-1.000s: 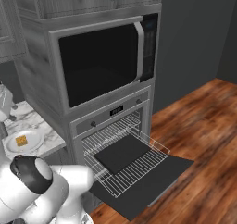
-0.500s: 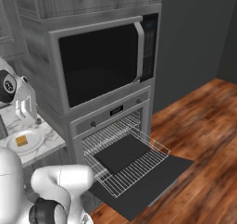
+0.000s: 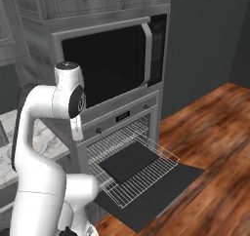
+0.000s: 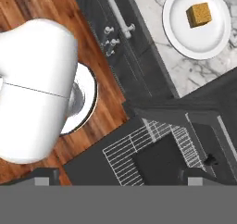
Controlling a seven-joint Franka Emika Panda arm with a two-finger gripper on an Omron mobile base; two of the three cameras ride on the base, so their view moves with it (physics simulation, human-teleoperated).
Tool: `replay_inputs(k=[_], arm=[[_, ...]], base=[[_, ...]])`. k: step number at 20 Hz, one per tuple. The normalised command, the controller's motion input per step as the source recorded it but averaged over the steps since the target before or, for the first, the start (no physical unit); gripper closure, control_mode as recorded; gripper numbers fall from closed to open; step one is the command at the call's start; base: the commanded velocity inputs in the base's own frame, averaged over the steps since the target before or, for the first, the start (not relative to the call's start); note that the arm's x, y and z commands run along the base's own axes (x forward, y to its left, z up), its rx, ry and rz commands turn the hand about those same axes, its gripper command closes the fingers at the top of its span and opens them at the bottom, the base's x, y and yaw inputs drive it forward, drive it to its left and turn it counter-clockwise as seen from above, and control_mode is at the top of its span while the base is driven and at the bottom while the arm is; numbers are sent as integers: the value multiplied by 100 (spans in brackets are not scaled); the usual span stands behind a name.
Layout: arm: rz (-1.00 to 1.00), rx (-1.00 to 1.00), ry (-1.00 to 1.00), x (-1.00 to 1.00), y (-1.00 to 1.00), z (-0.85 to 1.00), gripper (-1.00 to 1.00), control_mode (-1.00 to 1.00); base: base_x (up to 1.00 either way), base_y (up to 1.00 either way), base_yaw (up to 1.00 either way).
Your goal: Take the baked cake out of the oven and place it on the plate for cooling. Then close the oven door.
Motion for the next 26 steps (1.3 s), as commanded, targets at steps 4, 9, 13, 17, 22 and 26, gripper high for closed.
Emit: replay_inputs(k=[4, 9, 13, 17, 22, 26], arm=[[-15, 19, 40, 94, -80, -46, -100, -100], [-19, 2, 40, 100, -66, -80, -100, -100], [-17, -1, 34, 100, -44, -100, -100, -100], [-13, 0, 24, 86, -41, -100, -100, -100], [-3, 0, 5, 15, -73, -90, -100, -100], [0, -2, 5, 55, -40, -100, -100, -100]], base=[[0, 0, 0], [0, 0, 0], [0, 0, 0], [0, 0, 0], [0, 0, 0], [0, 0, 0]])
